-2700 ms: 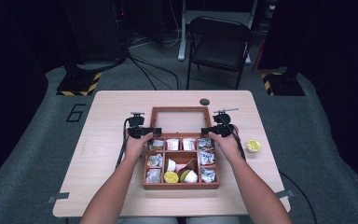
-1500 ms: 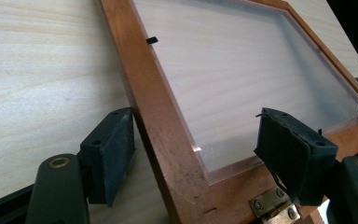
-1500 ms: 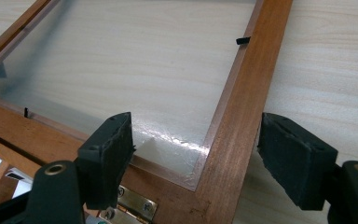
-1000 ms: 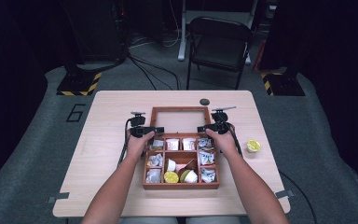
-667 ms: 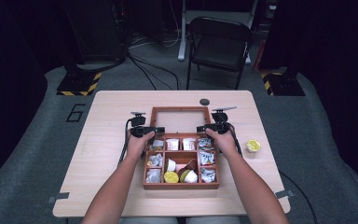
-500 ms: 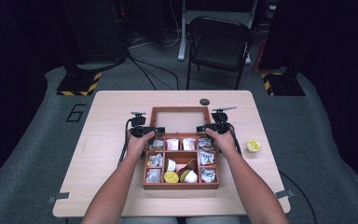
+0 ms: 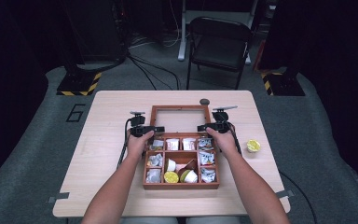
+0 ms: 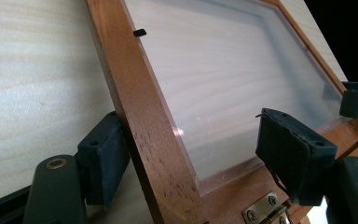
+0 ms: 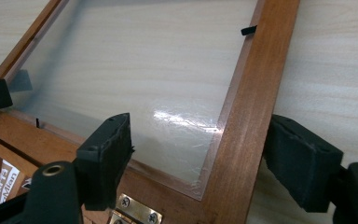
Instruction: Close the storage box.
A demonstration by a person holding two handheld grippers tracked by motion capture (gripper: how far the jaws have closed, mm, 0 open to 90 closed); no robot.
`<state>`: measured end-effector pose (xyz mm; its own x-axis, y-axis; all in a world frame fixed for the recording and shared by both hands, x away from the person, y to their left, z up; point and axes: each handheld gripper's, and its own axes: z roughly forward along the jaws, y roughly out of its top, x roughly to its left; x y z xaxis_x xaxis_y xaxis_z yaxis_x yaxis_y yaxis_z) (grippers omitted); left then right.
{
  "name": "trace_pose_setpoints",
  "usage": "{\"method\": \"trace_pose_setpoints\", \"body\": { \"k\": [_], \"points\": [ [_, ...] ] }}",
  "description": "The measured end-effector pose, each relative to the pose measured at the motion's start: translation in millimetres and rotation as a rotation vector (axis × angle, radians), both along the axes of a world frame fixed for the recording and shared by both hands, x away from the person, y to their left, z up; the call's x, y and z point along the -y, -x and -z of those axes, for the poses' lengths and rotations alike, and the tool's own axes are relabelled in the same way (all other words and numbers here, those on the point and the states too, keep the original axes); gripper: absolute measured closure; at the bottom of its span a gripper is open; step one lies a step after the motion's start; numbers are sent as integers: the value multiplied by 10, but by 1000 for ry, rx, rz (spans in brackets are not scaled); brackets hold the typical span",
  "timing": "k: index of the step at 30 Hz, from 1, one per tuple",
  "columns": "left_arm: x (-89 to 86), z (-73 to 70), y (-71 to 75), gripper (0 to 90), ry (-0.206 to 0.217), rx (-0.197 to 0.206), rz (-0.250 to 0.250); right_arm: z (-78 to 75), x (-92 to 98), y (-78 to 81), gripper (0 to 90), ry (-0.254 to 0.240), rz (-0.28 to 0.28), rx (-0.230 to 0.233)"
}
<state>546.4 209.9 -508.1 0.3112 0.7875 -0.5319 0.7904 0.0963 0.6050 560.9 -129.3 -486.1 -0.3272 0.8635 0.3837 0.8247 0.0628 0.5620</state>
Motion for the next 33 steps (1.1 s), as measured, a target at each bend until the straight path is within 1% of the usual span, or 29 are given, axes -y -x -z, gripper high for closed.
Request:
{"method": "trace_pose_setpoints", "body": {
  "k": [1,4,6,7,9,10,11,12,13,14,15,18,19,21,22,23,24,25,26,27,28,29,30,32,33],
  "points": [
    [-4,-4,-1,283,0,8,-2,-7,-2,-1,249,4,-1,12],
    [-2,-27,8,306,3,20,-14,-40,-12,15,254,6,10,25],
    [-17,-47,12,326,-5,37,-13,-70,-12,29,269,7,14,36],
    [-13,-60,20,338,5,38,-24,-85,-4,35,281,8,13,42],
    [-26,-84,26,351,6,54,-23,-115,13,46,297,0,15,56],
    [-22,-98,32,353,14,58,-29,-137,11,56,302,-8,23,54],
    [-27,-111,35,355,12,65,-26,-146,19,57,307,-1,17,75],
    [-28,-123,40,358,14,68,-28,-161,18,66,309,2,16,82],
    [-38,-134,41,359,8,75,-22,-181,11,79,311,0,24,77],
    [-29,-147,50,361,18,76,-31,-190,13,83,313,5,19,91],
    [-33,-158,54,363,14,82,-29,-205,5,94,315,1,27,94],
    [-35,-197,74,364,2,99,-17,-246,2,121,322,6,26,108],
    [-41,-210,79,363,-8,109,-8,-260,4,131,322,7,24,113],
    [-35,-235,93,363,12,112,-18,-285,12,145,322,6,18,132],
    [-56,-245,94,363,6,121,-2,-300,15,152,322,1,18,136],
    [-49,-259,103,363,21,117,-11,-314,20,162,322,-2,16,137],
    [-48,-270,109,363,20,126,-13,-330,18,173,322,-5,17,137],
    [-47,-286,119,363,19,124,-13,-339,24,178,322,-1,10,149],
    [-50,-299,123,363,12,136,-12,-350,24,186,322,-1,9,156],
    [-41,-314,133,363,21,136,-22,-361,28,193,322,-5,5,160],
    [-43,-326,138,362,21,145,-18,-377,30,204,322,-8,6,159],
    [-43,-339,143,362,13,153,-16,-386,35,209,322,-9,2,168],
    [-32,-360,148,362,9,141,-16,-396,39,214,322,-12,-3,172],
    [-1,-412,143,357,-58,142,5,-419,40,233,322,-15,-2,165],
    [28,-441,146,346,-82,144,6,-427,40,240,322,-12,-2,169]
  ]
}}
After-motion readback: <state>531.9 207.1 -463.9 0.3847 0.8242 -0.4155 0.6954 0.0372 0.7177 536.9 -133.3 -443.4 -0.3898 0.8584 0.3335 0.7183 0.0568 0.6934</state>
